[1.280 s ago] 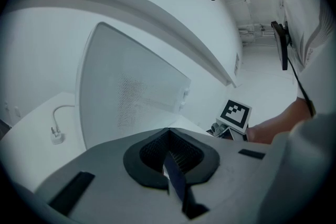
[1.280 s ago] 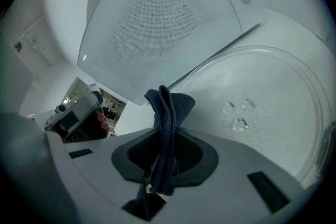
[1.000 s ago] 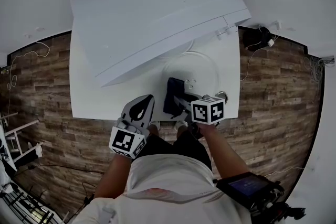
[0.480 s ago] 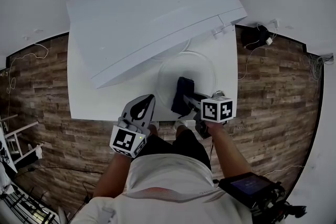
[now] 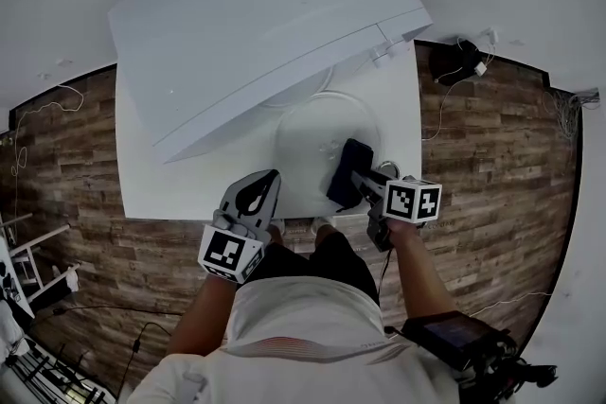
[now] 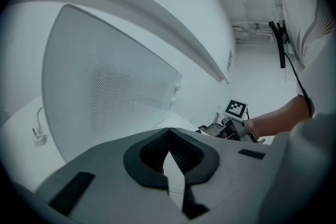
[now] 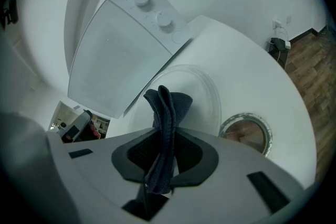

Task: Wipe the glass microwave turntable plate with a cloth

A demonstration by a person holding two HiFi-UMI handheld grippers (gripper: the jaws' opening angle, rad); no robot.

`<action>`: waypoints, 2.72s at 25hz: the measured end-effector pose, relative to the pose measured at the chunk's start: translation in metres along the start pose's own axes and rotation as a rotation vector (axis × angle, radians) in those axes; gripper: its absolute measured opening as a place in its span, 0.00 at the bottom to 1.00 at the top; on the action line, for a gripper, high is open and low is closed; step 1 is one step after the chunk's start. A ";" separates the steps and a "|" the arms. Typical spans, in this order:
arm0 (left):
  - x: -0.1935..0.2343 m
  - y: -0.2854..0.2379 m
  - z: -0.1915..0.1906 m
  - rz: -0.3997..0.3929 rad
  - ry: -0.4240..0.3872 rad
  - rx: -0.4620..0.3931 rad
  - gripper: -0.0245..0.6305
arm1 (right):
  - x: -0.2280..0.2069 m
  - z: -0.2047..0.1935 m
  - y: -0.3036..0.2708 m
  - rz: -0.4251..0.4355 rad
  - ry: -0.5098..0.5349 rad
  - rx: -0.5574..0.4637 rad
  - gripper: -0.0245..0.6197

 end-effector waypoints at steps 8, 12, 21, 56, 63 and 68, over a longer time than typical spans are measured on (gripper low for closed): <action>-0.006 -0.005 0.001 -0.013 -0.005 0.003 0.05 | -0.020 0.002 0.020 -0.013 -0.062 -0.051 0.14; -0.008 -0.006 0.001 -0.015 -0.004 0.006 0.05 | -0.030 0.005 0.030 -0.017 -0.094 -0.084 0.14; -0.014 -0.004 -0.001 -0.031 -0.005 0.012 0.05 | -0.046 0.004 0.049 -0.044 -0.127 -0.134 0.14; 0.002 0.110 0.087 -0.107 -0.121 -0.266 0.05 | 0.159 -0.083 0.180 0.169 0.425 -0.830 0.14; -0.036 0.148 0.104 -0.055 -0.141 -0.300 0.05 | 0.158 -0.118 0.225 0.204 0.512 -0.860 0.14; -0.078 0.176 0.106 -0.018 -0.145 -0.301 0.05 | 0.142 -0.145 0.256 0.222 0.530 -0.863 0.14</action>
Point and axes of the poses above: the fingertips, and each gripper's own axes: y backward along the fingers, x to its left, z out of its top, the point moved 9 cm from there along y, backward along the fingers, and after that the axes turned 15 degrees about -y, right-handed, at the moved point
